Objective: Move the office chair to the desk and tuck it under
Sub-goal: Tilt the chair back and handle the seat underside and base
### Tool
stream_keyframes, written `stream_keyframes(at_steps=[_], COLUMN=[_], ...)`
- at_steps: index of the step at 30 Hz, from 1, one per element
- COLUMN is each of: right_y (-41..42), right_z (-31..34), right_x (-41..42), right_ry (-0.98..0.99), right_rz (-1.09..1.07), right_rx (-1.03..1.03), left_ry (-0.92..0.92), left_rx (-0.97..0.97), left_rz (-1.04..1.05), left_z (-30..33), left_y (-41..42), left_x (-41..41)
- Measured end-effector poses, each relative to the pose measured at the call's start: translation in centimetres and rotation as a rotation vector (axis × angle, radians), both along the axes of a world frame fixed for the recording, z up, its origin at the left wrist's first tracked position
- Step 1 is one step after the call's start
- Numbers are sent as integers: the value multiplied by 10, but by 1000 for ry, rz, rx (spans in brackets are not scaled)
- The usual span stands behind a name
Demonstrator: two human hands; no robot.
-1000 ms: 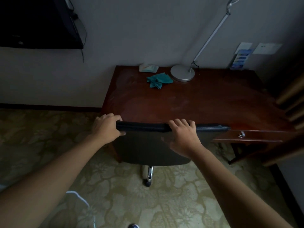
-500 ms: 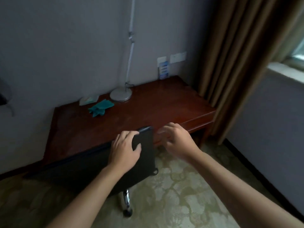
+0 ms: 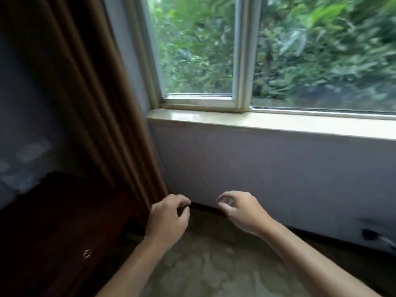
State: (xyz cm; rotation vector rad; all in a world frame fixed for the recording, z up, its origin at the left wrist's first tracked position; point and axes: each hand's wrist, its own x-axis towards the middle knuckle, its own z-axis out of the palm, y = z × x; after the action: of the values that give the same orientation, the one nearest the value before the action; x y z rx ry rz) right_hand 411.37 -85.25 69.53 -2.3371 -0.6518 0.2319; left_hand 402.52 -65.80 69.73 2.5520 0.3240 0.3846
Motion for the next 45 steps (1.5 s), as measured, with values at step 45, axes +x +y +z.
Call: stream_keyframes(at_steps=[45], right_y=[-832], right_z=[-330], right_x=[55], right_ry=[690], right_rz=[-1985], right_rx=[1485], left_ry=[869], left_rx=[639], left_rz=[-1304], left_z=[-317], left_y=[-872], left_x=[274])
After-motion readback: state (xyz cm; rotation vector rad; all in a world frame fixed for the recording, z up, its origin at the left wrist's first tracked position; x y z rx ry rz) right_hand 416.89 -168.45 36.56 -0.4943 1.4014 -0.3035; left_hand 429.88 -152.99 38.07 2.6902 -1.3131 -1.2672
